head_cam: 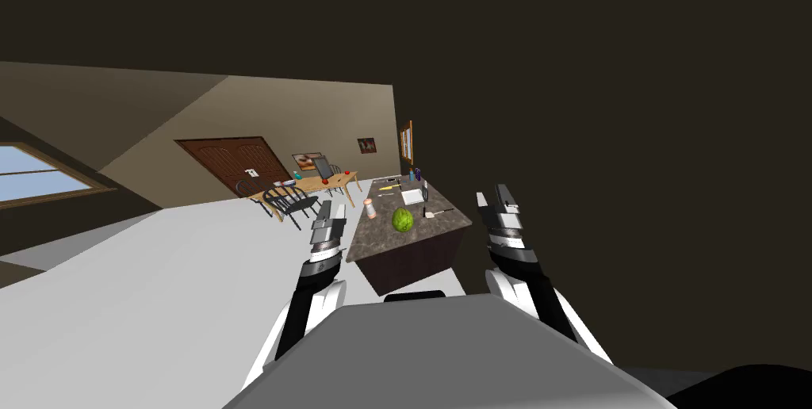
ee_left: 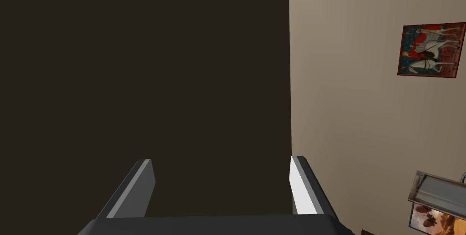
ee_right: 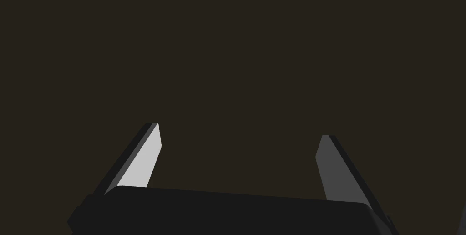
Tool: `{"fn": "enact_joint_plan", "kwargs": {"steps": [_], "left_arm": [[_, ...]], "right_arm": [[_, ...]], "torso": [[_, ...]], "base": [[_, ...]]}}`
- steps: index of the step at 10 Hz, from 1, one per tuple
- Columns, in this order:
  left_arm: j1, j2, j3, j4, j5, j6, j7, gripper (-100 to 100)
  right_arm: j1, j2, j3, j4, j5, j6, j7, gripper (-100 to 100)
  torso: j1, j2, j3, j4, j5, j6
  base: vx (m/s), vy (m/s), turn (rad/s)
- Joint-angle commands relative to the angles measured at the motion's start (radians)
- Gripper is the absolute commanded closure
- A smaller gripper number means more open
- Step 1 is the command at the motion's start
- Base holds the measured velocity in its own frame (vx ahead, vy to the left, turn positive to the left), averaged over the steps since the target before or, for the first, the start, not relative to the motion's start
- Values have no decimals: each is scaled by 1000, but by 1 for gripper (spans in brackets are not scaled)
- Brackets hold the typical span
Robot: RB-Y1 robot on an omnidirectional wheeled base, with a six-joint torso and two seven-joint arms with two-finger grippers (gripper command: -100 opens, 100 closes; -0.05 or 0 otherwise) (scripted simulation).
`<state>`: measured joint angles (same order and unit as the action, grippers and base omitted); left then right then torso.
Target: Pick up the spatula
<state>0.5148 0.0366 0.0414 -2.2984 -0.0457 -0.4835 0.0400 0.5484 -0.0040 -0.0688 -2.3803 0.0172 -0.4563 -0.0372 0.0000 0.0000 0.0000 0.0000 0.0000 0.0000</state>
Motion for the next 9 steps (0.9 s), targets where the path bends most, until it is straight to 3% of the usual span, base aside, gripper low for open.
{"fn": "enact_joint_plan", "kwargs": {"steps": [1,5,9], "left_arm": [[0,0,0,0,0,0,0,0],[0,0,0,0,0,0,0,0],[-1,0,0,0,0,0,0,0]], "right_arm": [[-2,-39,9,9,12,-9,-8,-100],[-23,-164,57,67,87,-59,-48,-100],[-44,-251,91,116,146,-96,-73,-100]], "torso": [[0,0,0,0,0,0],[-1,13,7,3,0,0],[2,15,9,3,0,0]], "base": [[-46,-3,30],[-180,-1,87],[-188,27,84]]}}
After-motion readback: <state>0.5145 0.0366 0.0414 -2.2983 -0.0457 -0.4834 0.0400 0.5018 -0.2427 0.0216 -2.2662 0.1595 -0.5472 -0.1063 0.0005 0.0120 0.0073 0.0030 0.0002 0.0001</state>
